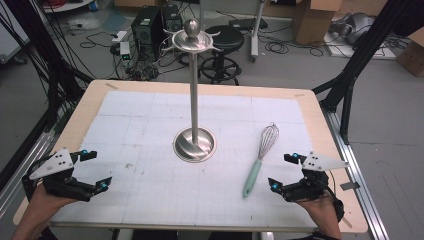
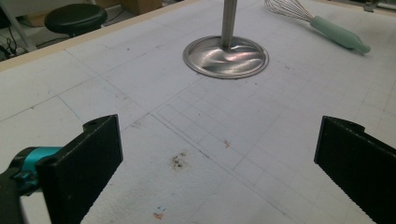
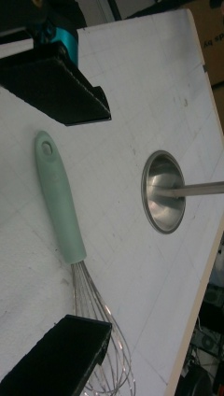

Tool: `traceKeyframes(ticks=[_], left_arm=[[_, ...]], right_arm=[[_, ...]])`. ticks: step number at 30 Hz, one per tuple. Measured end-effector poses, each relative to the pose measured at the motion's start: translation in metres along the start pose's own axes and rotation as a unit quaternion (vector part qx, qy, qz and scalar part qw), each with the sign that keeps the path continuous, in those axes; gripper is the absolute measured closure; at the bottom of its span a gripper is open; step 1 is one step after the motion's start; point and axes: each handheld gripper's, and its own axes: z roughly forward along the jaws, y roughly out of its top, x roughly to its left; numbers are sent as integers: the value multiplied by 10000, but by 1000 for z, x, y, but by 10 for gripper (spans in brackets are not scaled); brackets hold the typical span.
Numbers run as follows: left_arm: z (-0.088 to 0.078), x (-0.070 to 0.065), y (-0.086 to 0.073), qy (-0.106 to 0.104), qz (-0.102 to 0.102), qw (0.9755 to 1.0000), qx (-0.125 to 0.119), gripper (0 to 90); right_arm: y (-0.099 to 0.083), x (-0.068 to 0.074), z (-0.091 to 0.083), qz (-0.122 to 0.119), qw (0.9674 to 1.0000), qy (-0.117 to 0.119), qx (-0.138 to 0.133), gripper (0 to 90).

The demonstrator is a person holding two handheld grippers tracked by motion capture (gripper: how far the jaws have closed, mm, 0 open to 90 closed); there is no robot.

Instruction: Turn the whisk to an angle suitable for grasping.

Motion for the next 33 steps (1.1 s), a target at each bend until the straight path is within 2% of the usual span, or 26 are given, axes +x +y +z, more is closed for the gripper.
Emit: traceKeyframes(ticks=[7,10,11,13,19,27,33], left_arm=[[-1,4,0,8,-28,10000,-11,17],[0,4,0,7,-38,10000,-10,17],[1,4,0,-8,-28,10000,-15,17],[1,3,0,-7,-20,10000,-8,17],[2,3,0,-15,2,10000,13,17],[2,4,0,-16,1,10000,15,17],[2,4,0,-22,5,10000,24,17]], right_arm=[[10,2,2,-193,9995,246,53,9],[16,0,2,-239,9992,253,185,9],[21,0,2,-342,9986,339,238,9],[24,1,2,-369,9982,386,264,9],[39,4,11,-723,9937,666,531,9],[48,6,25,-831,9896,825,835,9],[53,5,37,-903,9848,900,1183,9]])
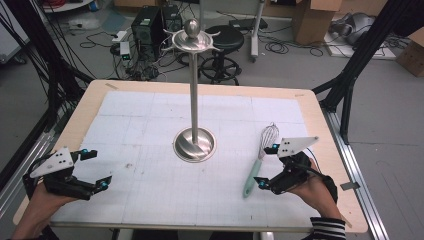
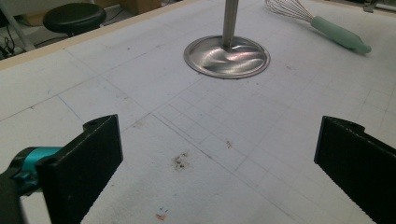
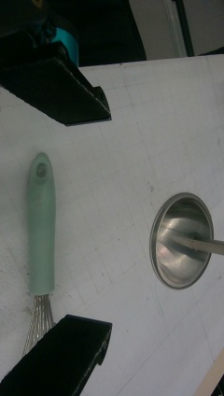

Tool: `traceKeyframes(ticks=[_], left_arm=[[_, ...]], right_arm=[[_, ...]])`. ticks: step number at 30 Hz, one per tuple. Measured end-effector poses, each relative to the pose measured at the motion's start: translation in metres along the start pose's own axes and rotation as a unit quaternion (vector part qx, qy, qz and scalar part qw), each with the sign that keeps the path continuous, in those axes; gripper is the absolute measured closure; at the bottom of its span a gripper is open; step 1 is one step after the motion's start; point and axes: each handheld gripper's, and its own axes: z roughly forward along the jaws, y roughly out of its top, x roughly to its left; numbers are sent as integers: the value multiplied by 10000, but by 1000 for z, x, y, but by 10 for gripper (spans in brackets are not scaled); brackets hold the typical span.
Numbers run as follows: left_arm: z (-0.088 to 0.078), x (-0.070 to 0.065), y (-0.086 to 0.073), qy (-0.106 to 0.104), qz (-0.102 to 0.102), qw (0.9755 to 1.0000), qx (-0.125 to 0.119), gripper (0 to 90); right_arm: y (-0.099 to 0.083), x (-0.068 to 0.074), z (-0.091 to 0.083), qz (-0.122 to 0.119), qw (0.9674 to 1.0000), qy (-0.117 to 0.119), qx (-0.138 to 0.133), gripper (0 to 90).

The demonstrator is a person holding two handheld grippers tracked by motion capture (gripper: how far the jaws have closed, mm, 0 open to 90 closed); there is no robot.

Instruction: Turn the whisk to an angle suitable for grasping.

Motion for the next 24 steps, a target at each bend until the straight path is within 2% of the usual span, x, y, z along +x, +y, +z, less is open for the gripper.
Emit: traceKeyframes(ticks=[2,5,10,12,13,19,24], left_arm=[[0,0,0,-3,1,10000,1,17],[0,0,-1,8,-14,10000,11,17],[0,0,0,-4,-2,10000,18,17],[1,0,-1,-7,-7,10000,18,17],[1,0,-1,-7,-7,10000,20,17],[1,-1,0,-36,-4,10000,24,17],[2,-1,-1,-46,-30,10000,16,17]], right_arm=[[2,1,3,-61,9999,72,64,10],[5,3,10,-253,9989,282,276,66],[8,5,16,-330,9980,375,391,75],[10,6,19,-359,9975,444,424,156],[11,7,20,-368,9973,461,430,151],[11,2,26,-289,9971,458,528,165],[12,-7,29,-171,9972,423,591,285]])
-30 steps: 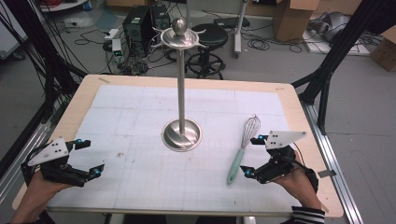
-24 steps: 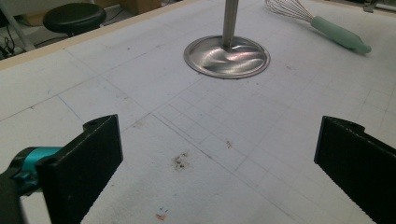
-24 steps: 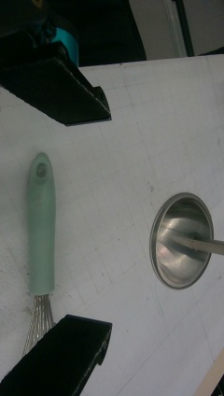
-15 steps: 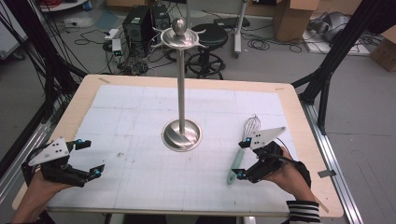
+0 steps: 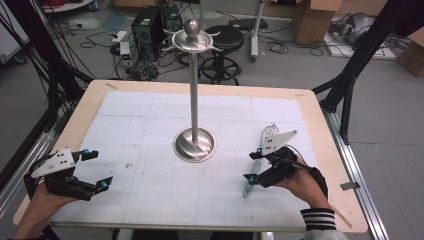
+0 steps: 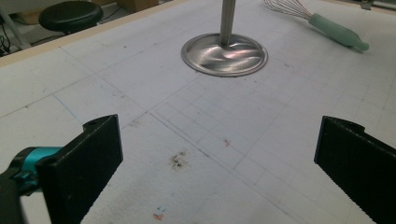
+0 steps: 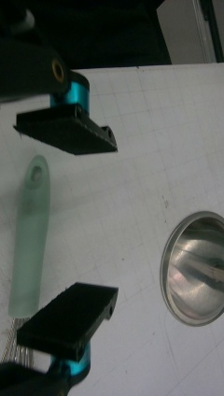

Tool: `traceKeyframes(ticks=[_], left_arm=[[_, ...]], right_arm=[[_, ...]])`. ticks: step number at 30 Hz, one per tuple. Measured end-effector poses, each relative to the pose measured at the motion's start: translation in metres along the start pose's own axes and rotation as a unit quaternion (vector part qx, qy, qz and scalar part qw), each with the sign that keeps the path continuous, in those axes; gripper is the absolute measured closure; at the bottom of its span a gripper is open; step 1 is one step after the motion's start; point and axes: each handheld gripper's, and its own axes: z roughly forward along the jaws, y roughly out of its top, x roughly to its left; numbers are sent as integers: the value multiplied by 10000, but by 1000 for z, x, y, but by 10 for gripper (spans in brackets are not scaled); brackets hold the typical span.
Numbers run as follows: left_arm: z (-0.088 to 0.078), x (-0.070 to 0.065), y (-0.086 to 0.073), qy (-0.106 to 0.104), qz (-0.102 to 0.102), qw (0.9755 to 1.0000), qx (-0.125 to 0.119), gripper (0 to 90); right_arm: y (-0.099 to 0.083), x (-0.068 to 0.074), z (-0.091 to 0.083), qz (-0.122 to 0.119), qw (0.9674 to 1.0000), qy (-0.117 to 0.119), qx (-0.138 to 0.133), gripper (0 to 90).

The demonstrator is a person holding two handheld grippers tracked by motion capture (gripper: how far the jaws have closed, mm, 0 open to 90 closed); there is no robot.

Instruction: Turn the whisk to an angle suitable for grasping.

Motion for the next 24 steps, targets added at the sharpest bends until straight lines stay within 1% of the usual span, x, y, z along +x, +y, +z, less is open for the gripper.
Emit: traceKeyframes(ticks=[2,4,6,8,9,11,12,14,15,16,17,19,20,21,22,23,24], left_arm=[[0,1,0,6,17,10000,20,17],[0,1,0,-8,18,10000,18,17],[1,0,0,-19,23,10000,12,17],[1,0,0,-31,16,10000,5,17],[1,-1,0,-31,3,10000,-6,17],[1,0,0,-23,11,10000,11,17],[1,0,0,-21,15,10000,13,17],[0,0,0,-28,14,10000,5,17],[0,0,0,-28,-8,10000,-6,17],[0,0,0,-24,-20,10000,-14,17],[0,0,0,-31,4,10000,-4,17],[0,-1,0,-37,19,10000,6,17],[0,-1,1,-55,28,10000,-14,17],[0,-1,1,-58,20,10000,-13,17],[0,-1,1,-54,20,10000,-12,17],[0,-1,1,-47,18,10000,-6,17],[0,-2,1,-50,23,10000,-2,17]], right_arm=[[0,-4,2,25,10000,7,18,360],[0,-8,4,104,9999,30,43,421],[-1,-12,6,147,9998,-67,89,508],[-2,-16,8,173,9996,-150,160,562],[-1,-18,8,167,9994,-244,206,598],[-1,-21,9,99,9992,-306,242,656],[-1,-23,10,80,9989,-356,283,680],[0,-25,12,92,9986,-361,368,728],[1,-26,13,47,9985,-351,413,754],[1,-27,14,-5,9981,-397,473,775],[1,-28,16,14,9977,-438,522,792],[3,-31,18,14,9969,-422,666,838],[4,-33,19,-48,9962,-456,744,855],[4,-34,21,-56,9956,-472,814,868],[5,-35,22,-26,9950,-481,881,879],[6,-36,24,-51,9945,-505,914,893],[7,-37,26,-6,9939,-523,969,896]])
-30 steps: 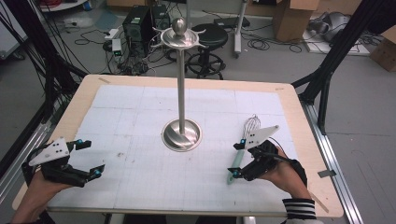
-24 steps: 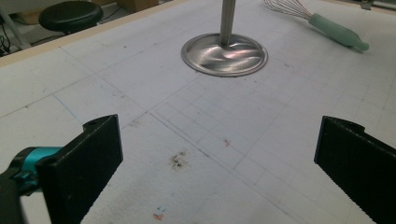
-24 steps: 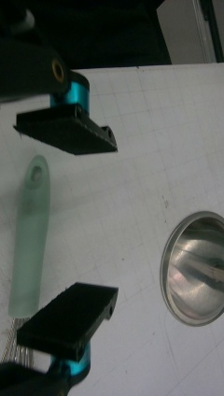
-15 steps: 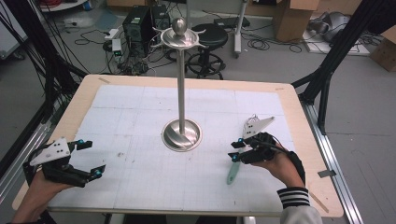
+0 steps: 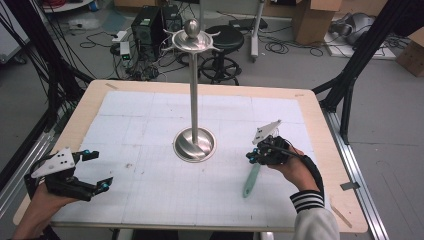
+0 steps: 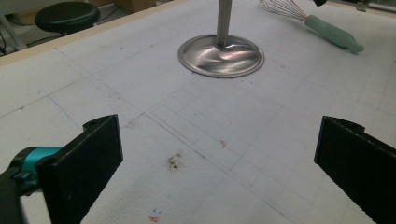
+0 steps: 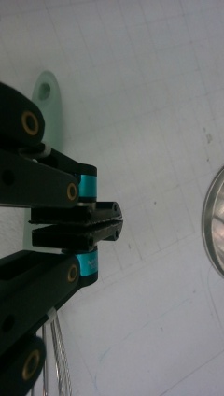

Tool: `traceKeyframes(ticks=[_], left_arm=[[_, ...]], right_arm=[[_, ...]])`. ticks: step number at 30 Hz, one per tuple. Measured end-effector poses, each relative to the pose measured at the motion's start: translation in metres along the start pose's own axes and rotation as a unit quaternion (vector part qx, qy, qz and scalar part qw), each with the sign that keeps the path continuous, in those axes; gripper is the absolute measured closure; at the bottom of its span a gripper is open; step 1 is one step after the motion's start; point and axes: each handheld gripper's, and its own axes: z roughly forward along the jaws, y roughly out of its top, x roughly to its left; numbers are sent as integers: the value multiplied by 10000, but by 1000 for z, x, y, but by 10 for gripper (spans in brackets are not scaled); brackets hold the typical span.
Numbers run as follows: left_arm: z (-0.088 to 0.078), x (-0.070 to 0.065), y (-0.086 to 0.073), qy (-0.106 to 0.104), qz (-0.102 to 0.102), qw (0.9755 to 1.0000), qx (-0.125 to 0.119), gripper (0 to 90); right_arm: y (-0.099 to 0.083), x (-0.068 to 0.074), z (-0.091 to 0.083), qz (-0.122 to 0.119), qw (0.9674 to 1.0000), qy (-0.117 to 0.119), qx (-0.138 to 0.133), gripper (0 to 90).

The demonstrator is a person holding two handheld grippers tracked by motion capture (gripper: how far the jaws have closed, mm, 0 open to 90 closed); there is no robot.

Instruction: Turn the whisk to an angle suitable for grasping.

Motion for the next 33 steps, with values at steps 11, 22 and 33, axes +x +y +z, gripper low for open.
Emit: traceKeyframes(ticks=[11,22,33], left_arm=[[1,-2,1,-42,56,10000,32,17],[3,-3,0,-39,37,10000,71,17],[2,-4,0,-46,30,10000,39,17]], right_arm=[[6,-12,26,86,9977,-197,647,897],[2,-23,35,181,9947,-366,943,897],[-4,-26,37,236,9918,-393,1193,897]])
